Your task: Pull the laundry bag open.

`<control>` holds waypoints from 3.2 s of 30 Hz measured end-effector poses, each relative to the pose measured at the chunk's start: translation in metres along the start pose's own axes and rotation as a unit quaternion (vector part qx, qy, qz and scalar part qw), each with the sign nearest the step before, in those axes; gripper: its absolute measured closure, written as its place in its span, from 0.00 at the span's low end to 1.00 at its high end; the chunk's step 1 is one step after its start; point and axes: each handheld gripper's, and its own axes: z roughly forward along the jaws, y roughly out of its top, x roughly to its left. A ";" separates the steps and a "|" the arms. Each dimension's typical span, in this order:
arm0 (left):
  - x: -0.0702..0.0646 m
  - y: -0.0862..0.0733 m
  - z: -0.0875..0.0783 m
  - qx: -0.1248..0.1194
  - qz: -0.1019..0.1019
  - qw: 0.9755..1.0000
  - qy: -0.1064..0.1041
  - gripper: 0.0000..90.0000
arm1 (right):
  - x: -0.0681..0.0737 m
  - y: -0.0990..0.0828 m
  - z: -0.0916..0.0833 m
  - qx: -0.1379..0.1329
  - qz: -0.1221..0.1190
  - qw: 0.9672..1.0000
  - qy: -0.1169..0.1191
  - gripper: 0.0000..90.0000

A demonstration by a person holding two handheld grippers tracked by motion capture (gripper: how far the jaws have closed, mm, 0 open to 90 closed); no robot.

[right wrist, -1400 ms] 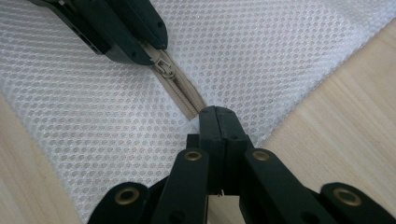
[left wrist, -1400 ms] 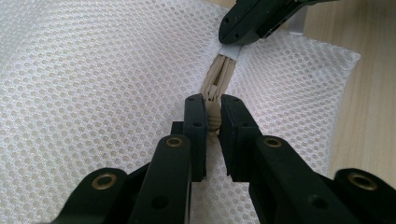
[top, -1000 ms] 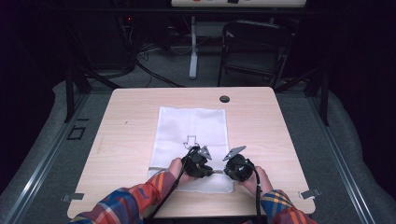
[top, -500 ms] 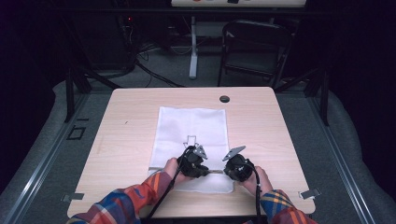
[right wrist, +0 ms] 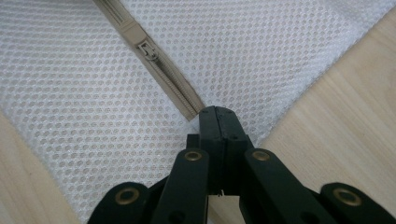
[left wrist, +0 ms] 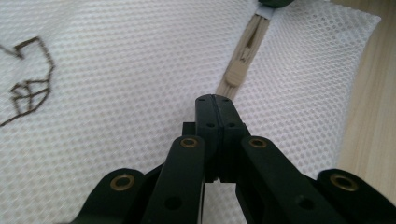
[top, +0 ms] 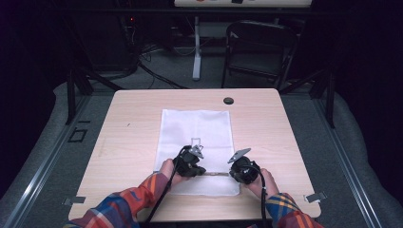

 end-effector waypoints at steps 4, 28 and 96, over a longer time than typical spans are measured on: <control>-0.003 0.003 0.001 -0.011 0.007 1.000 -0.009 0.86 | -0.002 -0.001 0.000 -0.003 0.005 1.000 0.004 1.00; -0.027 0.022 0.033 -0.003 0.071 0.997 0.021 0.86 | -0.001 -0.001 0.000 -0.002 0.010 1.000 0.001 1.00; -0.012 0.008 0.009 0.030 0.029 0.999 0.011 0.91 | 0.012 0.009 0.009 -0.028 -0.032 0.999 -0.009 1.00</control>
